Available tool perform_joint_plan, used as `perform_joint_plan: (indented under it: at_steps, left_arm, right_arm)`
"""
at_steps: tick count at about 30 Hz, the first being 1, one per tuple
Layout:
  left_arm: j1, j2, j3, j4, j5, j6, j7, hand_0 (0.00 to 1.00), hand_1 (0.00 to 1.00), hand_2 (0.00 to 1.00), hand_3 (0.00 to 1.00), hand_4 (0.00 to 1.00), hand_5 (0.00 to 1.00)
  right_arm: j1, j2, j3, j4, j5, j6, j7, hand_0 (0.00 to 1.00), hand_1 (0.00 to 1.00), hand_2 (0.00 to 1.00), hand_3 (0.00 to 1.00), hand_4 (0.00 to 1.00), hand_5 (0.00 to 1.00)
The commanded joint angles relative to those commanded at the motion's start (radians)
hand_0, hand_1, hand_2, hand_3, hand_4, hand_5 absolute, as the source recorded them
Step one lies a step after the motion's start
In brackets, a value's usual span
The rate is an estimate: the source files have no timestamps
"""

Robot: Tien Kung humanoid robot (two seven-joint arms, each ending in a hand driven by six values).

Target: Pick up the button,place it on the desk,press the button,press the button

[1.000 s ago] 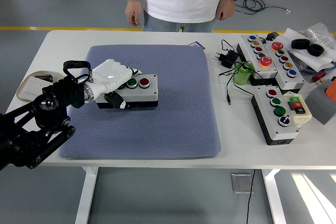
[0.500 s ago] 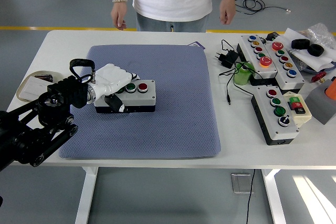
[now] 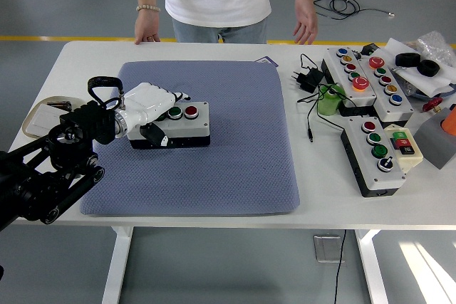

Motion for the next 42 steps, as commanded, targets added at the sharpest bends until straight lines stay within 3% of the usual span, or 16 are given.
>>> perform_joint_plan:
  at_steps: [5, 6, 11, 14, 17, 18, 19, 23, 24, 29, 30, 33, 35, 36, 41, 42]
  left_arm:
    - [0.003, 0.0, -0.001, 0.001, -0.024, -0.003, 0.012, 0.799, 0.848, 0.899, 0.99, 0.998, 0.428]
    - [0.003, 0.0, -0.001, 0.001, -0.026, -0.004, 0.013, 0.893, 0.919, 0.962, 0.998, 0.998, 0.468]
    - [0.024, 0.01, -0.04, -0.039, -0.046, -0.019, 0.024, 0.893, 0.919, 0.962, 0.998, 0.998, 0.468]
    - [0.048, 0.022, -0.086, -0.093, -0.063, -0.032, 0.03, 0.938, 0.961, 0.998, 0.998, 0.998, 0.503]
    - [0.097, 0.042, -0.176, -0.19, -0.077, -0.048, 0.04, 0.938, 0.961, 0.998, 0.998, 0.998, 0.503]
    - [0.115, 0.053, -0.21, -0.226, -0.085, -0.049, 0.044, 0.94, 0.955, 0.985, 0.998, 0.998, 0.567]
    - [0.13, 0.061, -0.241, -0.258, -0.092, -0.049, 0.05, 0.94, 0.955, 0.985, 0.998, 0.998, 0.567]
    - [0.17, 0.099, -0.342, -0.374, -0.09, -0.018, 0.091, 0.94, 0.955, 0.985, 0.998, 0.998, 0.567]
    - [0.173, 0.104, -0.35, -0.386, -0.084, -0.01, 0.095, 0.594, 0.482, 0.496, 0.958, 0.939, 0.928]
    - [0.2, 0.124, -0.394, -0.432, -0.008, 0.086, 0.104, 0.594, 0.482, 0.496, 0.958, 0.939, 0.928]
    - [0.204, 0.126, -0.398, -0.438, 0.0, 0.109, 0.102, 0.234, 0.212, 0.239, 0.816, 0.9, 0.998]
    - [0.216, 0.133, -0.4, -0.464, 0.005, 0.147, 0.099, 0.234, 0.212, 0.239, 0.816, 0.9, 0.998]
    - [0.224, 0.138, -0.394, -0.488, -0.014, 0.158, 0.102, 0.234, 0.212, 0.239, 0.816, 0.9, 0.998]
    - [0.226, 0.138, -0.393, -0.492, -0.019, 0.16, 0.103, 0.136, 0.131, 0.178, 0.762, 0.888, 0.998]
    - [0.228, 0.135, -0.356, -0.532, -0.108, 0.136, 0.125, 0.136, 0.131, 0.178, 0.762, 0.888, 0.998]
    - [0.227, 0.134, -0.351, -0.533, -0.116, 0.134, 0.128, 0.002, 0.002, 0.07, 0.715, 0.834, 0.998]
  right_arm:
    - [-0.001, 0.0, -0.001, 0.0, 0.002, 0.0, 0.001, 0.787, 0.797, 0.817, 0.751, 0.412, 0.479]
    - [-0.001, 0.0, -0.001, 0.0, 0.002, 0.0, 0.001, 0.787, 0.797, 0.817, 0.751, 0.412, 0.479]
    - [-0.002, 0.0, -0.001, 0.0, 0.003, -0.001, 0.003, 0.787, 0.797, 0.817, 0.751, 0.412, 0.479]
    - [-0.002, 0.001, 0.001, 0.0, 0.0, -0.001, 0.002, 0.787, 0.797, 0.817, 0.751, 0.412, 0.479]
    - [-0.002, 0.001, -0.004, 0.0, 0.005, -0.003, 0.005, 0.787, 0.797, 0.817, 0.751, 0.412, 0.479]
    - [-0.004, 0.002, -0.005, 0.0, 0.009, -0.004, 0.006, 0.787, 0.797, 0.817, 0.751, 0.412, 0.479]
    - [-0.005, 0.002, -0.004, 0.0, 0.011, -0.004, 0.006, 0.787, 0.797, 0.817, 0.751, 0.412, 0.479]
    - [-0.007, 0.003, 0.005, 0.0, 0.002, -0.003, 0.004, 0.787, 0.797, 0.817, 0.751, 0.412, 0.479]
    - [-0.008, 0.003, 0.006, 0.0, 0.0, -0.003, 0.003, 0.787, 0.797, 0.817, 0.751, 0.412, 0.479]
    - [-0.009, 0.005, 0.011, 0.0, -0.006, -0.003, 0.001, 0.787, 0.797, 0.817, 0.751, 0.412, 0.479]
    - [-0.01, 0.005, 0.012, 0.0, -0.007, -0.003, 0.0, 0.787, 0.797, 0.817, 0.751, 0.412, 0.479]
    - [-0.01, 0.006, 0.018, 0.0, -0.015, -0.004, -0.002, 0.787, 0.797, 0.817, 0.751, 0.412, 0.479]
    - [-0.011, 0.006, 0.02, 0.0, -0.016, -0.004, -0.003, 0.787, 0.797, 0.817, 0.751, 0.412, 0.479]
    - [-0.011, 0.006, 0.02, 0.0, -0.016, -0.004, -0.003, 0.787, 0.797, 0.817, 0.751, 0.412, 0.479]
    - [-0.01, 0.007, 0.024, 0.0, -0.019, -0.005, -0.005, 0.787, 0.797, 0.817, 0.751, 0.412, 0.479]
    - [-0.01, 0.007, 0.024, 0.0, -0.02, -0.005, -0.005, 0.787, 0.797, 0.817, 0.751, 0.412, 0.479]
